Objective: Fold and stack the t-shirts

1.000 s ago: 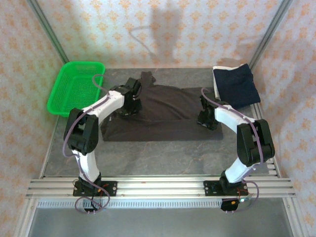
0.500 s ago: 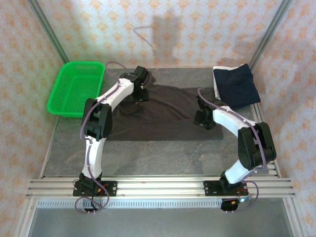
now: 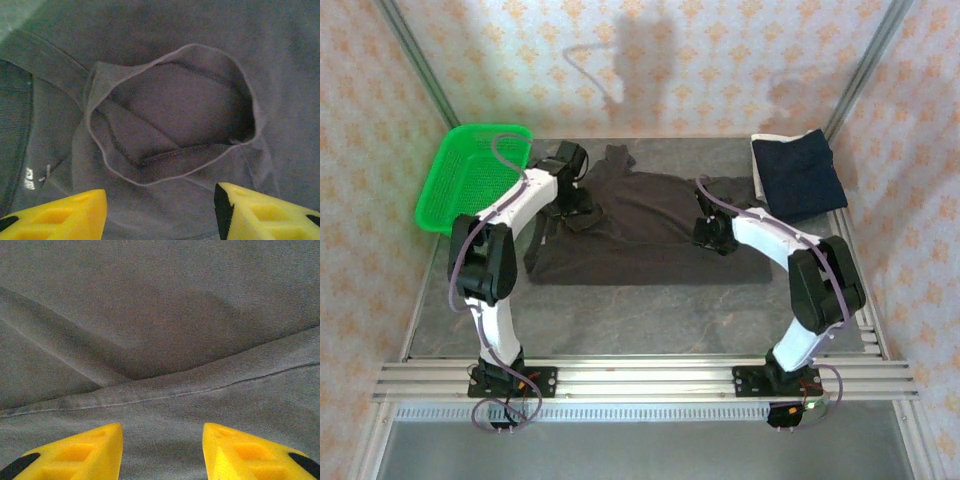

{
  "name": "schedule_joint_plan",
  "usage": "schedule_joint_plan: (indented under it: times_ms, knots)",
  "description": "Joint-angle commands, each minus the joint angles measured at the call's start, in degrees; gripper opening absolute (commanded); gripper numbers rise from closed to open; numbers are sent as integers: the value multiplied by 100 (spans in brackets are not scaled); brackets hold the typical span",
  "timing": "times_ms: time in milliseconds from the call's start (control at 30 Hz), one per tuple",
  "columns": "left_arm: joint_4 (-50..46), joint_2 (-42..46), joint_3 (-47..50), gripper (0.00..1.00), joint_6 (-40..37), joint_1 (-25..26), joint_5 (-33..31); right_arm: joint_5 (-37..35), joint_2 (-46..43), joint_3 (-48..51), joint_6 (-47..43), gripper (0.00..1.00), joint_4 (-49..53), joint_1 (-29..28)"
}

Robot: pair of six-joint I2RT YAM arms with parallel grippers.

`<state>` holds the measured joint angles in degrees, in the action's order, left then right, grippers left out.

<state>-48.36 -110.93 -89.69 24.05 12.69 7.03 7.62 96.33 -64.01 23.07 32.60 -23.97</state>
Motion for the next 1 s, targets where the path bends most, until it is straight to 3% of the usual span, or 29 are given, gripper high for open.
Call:
schedule_joint_plan:
  times_ms: [0, 233, 400, 567, 967]
  knots:
    - [-1, -367, 14, 60, -41, -111, -50, -56, -9, -164, -83, 46, 62, -3]
    - [-14, -847, -339, 56, 4, -259, 112, -121, -6, -164, -10, 46, 70, -4]
    - [-42, -943, -594, 18, 13, -271, 159, -166, 19, -197, -3, 46, 106, -3]
    - [-182, -1079, -900, 0, -8, -275, 158, -201, 53, -217, -4, 46, 133, -5]
    - [-715, -1970, -2296, 0, 75, -272, 176, -352, -33, -156, -25, 46, 182, -6]
